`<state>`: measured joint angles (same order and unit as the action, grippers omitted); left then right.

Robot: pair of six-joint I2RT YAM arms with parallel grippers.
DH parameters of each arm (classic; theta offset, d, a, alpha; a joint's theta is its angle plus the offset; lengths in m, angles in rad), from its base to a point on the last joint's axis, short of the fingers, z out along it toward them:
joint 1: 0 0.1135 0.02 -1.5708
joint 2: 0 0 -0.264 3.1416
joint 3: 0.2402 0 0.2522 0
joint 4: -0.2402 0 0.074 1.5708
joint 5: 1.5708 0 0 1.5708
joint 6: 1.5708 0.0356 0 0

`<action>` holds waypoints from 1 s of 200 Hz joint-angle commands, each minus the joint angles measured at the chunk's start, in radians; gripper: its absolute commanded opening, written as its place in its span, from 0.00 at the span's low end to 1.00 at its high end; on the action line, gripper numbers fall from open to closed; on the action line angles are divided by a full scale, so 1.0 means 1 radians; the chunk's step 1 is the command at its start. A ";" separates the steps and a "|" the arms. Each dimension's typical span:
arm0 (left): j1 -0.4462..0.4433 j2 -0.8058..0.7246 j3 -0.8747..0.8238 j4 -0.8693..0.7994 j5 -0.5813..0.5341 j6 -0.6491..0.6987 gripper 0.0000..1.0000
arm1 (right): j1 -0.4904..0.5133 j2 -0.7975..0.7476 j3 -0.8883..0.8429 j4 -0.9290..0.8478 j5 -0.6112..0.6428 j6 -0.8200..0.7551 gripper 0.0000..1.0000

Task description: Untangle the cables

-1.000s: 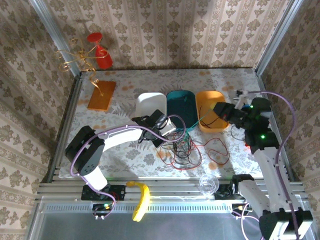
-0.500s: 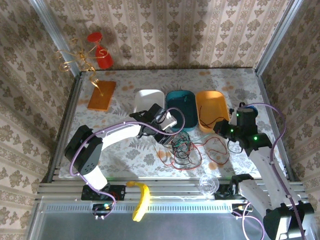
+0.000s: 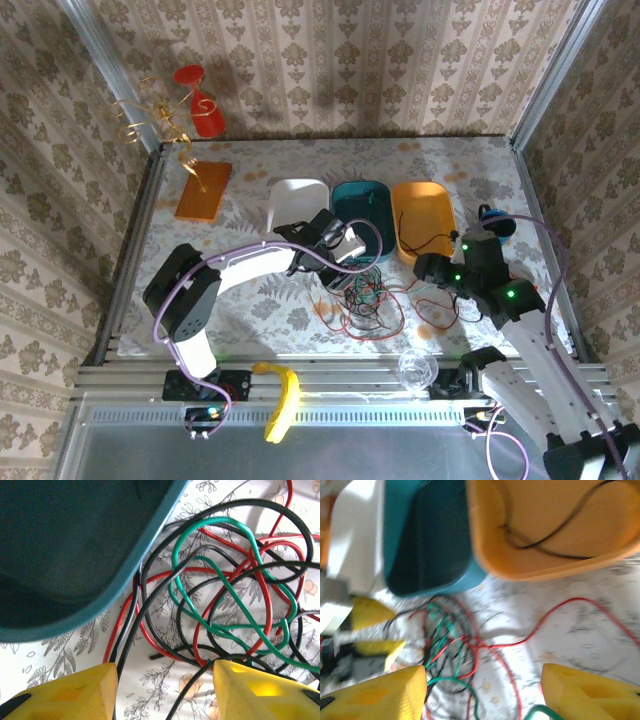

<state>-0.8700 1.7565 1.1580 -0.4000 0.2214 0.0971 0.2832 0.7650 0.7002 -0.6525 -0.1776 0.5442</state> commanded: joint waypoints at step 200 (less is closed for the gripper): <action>0.012 0.000 0.010 0.040 -0.018 -0.072 0.66 | 0.410 0.394 0.204 0.037 -0.148 -0.292 0.61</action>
<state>-0.8852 1.8034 1.1736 -0.3748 0.1764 0.0593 0.6525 1.0630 0.8627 -0.6384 -0.2295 0.3393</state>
